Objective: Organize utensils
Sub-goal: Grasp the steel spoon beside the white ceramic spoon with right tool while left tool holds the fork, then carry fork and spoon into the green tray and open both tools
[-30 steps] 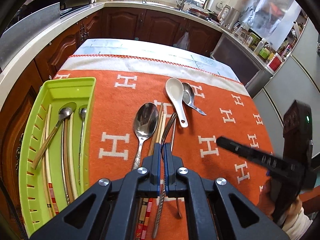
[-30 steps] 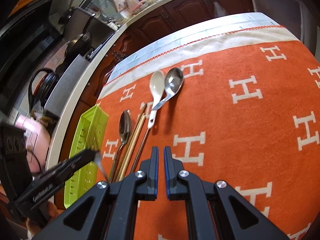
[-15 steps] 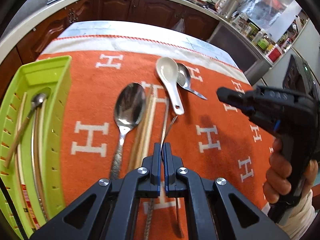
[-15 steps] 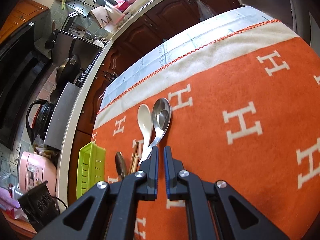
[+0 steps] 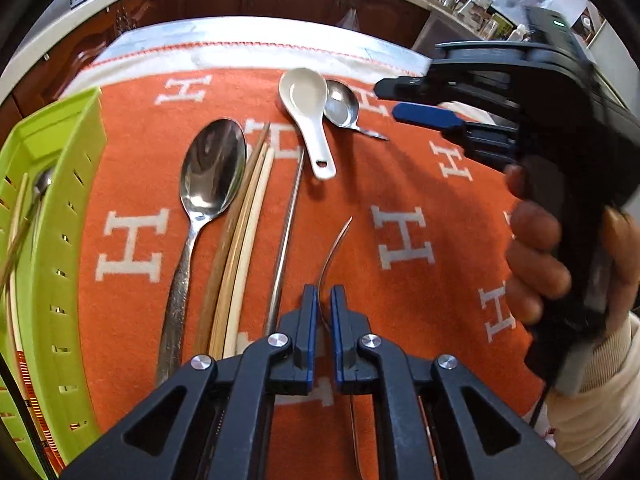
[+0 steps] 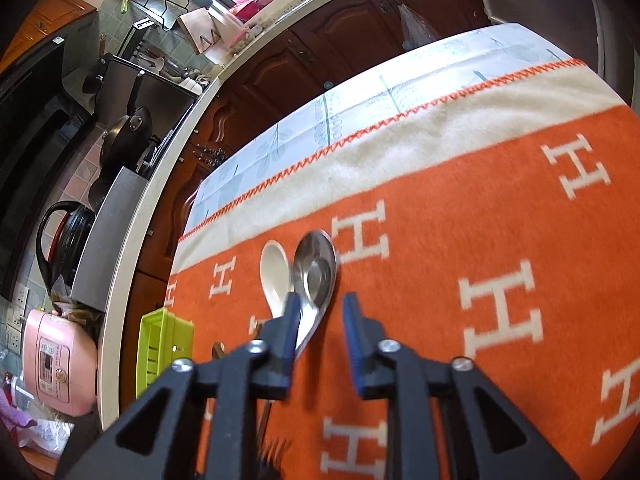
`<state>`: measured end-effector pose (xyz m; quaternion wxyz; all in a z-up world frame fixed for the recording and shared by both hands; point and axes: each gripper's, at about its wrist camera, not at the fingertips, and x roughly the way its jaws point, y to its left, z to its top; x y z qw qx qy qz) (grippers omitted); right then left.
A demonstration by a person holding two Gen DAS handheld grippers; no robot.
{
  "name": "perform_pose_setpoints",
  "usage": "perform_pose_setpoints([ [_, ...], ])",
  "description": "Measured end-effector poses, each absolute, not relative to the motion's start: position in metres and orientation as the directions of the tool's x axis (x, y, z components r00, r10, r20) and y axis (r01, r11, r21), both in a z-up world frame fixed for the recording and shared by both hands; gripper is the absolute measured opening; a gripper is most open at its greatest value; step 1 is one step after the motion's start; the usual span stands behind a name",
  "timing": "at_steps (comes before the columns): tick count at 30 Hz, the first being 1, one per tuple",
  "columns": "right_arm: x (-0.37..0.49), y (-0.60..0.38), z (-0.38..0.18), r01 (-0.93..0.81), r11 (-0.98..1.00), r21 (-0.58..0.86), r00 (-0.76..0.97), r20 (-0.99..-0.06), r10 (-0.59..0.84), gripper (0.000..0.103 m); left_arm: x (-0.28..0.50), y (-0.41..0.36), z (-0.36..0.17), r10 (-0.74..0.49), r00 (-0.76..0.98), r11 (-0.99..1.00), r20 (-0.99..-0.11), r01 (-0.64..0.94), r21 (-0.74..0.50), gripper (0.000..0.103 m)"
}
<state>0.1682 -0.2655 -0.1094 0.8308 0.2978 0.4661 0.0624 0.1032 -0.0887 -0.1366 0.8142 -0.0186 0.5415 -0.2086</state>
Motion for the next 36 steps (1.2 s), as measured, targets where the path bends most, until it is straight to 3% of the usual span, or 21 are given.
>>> perform_pose_setpoints([
  [6,0.191,-0.258,-0.122,0.158,0.844,0.513,0.539,-0.761,0.361,0.024,0.092,-0.098,-0.14,-0.37,0.365,0.908,-0.854,0.337,-0.249,0.014],
  [14,0.205,-0.232,-0.126,0.064,0.918,0.39,0.534,-0.791,0.299,0.023,0.071,-0.108,-0.142,-0.344,0.43,0.912,-0.835,0.364,-0.188,0.012],
  [16,0.205,-0.224,-0.125,0.044,0.942,0.332,0.543,-0.799,0.257,0.019,0.067,-0.109,-0.141,-0.338,0.434,0.915,-0.835,0.361,-0.183,0.005],
  [17,0.204,-0.222,-0.126,0.045,0.951,0.306,0.545,-0.806,0.233,0.007,0.067,-0.108,-0.141,-0.346,0.429,0.914,-0.835,0.355,-0.196,0.004],
  [18,0.203,-0.221,-0.126,0.043,0.954,0.298,0.55,-0.804,0.227,0.004,0.066,-0.107,-0.141,-0.355,0.423,0.913,-0.834,0.35,-0.211,0.003],
  [25,0.191,-0.235,-0.116,0.082,0.937,0.339,0.577,-0.783,0.233,0.0,0.067,-0.088,-0.136,-0.432,0.352,0.891,-0.83,0.311,-0.331,0.001],
  [36,0.14,-0.253,-0.07,0.102,0.908,0.407,0.653,-0.716,0.248,0.0,0.065,-0.041,-0.091,-0.475,0.389,0.879,-0.789,0.253,-0.405,0.0],
])
